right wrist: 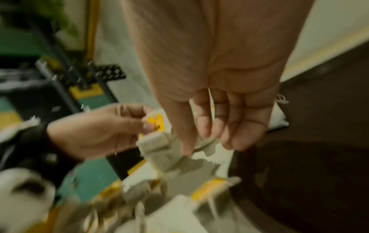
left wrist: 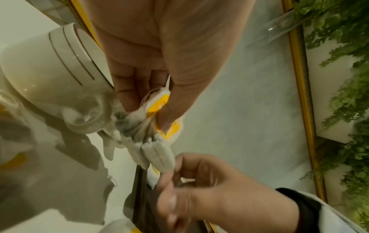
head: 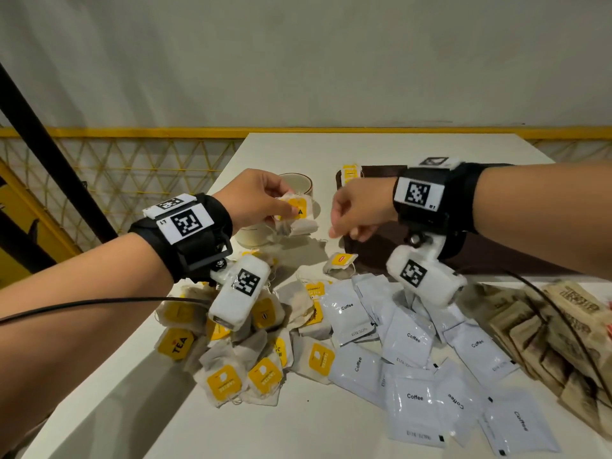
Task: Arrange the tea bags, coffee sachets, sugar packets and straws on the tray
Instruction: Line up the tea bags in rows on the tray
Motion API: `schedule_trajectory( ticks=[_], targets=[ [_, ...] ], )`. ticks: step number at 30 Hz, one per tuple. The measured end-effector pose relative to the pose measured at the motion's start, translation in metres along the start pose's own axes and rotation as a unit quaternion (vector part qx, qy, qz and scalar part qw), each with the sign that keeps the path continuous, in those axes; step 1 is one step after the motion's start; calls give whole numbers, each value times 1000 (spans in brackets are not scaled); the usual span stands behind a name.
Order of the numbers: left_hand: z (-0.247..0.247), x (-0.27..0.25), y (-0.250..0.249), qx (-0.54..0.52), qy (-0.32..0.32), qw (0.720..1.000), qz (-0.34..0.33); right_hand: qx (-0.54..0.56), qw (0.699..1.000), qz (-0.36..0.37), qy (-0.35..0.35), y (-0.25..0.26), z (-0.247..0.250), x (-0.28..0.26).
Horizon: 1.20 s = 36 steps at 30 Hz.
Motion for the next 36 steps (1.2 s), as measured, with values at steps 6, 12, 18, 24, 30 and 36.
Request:
schedule_trajectory(
  ticks=[6,12,18,24,30,36],
  targets=[
    [-9,2,-2,9,10,1000,0,-114,990,-26,78,-15,-28,-3],
    [-20,8,-14,7,11,1000,-12,-92,994,4,60,-11,-18,-2],
    [-41,27,-47,-13,4,999,-37,-58,997,20,-53,-8,50,-16],
    [-96,52,-56,81,76,994,-3,-134,988,44,-67,-17,80,-31],
    [-120,66,-50,151,116,982,14,-64,995,71,21,-23,48,-27],
    [-119,68,-47,180,119,976,7,-94,991,99,-7,-22,36,-6]
  ],
)
Point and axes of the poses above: each hand's wrist, its own x-axis towards the middle knuckle, its own z-axis out of the back of the hand, y = z × x, the point moved 10 cm from there along x, towards the middle knuckle, and after that the axes turned 15 degrees about z, right-handed, at the moved point
